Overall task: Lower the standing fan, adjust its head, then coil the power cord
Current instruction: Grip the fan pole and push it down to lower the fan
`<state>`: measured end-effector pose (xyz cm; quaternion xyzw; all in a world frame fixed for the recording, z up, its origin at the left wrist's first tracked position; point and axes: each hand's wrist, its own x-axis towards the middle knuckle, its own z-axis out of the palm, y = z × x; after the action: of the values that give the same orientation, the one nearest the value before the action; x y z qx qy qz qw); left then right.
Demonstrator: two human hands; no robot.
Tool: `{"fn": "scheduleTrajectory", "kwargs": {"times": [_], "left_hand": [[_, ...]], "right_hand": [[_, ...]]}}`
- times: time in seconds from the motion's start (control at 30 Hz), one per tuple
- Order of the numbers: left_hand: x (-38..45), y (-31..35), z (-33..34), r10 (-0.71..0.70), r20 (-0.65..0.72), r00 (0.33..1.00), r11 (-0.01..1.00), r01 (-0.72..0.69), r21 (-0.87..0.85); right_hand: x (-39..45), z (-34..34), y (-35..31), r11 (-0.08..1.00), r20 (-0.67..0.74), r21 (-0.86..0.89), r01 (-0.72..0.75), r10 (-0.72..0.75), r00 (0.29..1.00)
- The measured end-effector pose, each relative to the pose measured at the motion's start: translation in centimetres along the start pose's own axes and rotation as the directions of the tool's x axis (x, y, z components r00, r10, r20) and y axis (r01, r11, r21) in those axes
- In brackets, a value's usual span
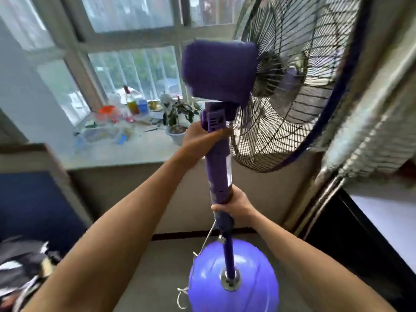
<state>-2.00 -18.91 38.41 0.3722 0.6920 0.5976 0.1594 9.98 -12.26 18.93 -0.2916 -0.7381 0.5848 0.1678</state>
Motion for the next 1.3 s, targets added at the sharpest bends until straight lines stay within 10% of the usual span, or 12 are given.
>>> {"fn": "scheduleTrajectory", "kwargs": {"times": [0.23,0.47,0.87,1.3], "left_hand": [[-10.9,4.6,-12.3,-0.022,-0.291,0.956,0.999,0.009,-0.046],[-23.9,5.9,-23.3,-0.081,-0.666,0.742,0.992,0.125,0.019],[-50.3,13.9,-31.4,0.027,-0.994,0.105,0.936,0.347,0.062],[-87.7,24.7,-23.4,0.159,-0.850,-0.502,0.896,0.436,-0.090]], "right_hand": [[-6.3,7.7,-8.0,0.981,0.281,-0.103,0.162,-0.128,0.951],[-13.4,19.5,-12.3,0.950,0.598,-0.090,0.299,-0.189,0.779],[-33.0,37.3,-17.5,0.873,0.977,0.146,0.466,-0.201,0.072],[-70.8,42.0,-16.2,0.782,0.811,0.401,0.477,-0.062,-0.581]]}}
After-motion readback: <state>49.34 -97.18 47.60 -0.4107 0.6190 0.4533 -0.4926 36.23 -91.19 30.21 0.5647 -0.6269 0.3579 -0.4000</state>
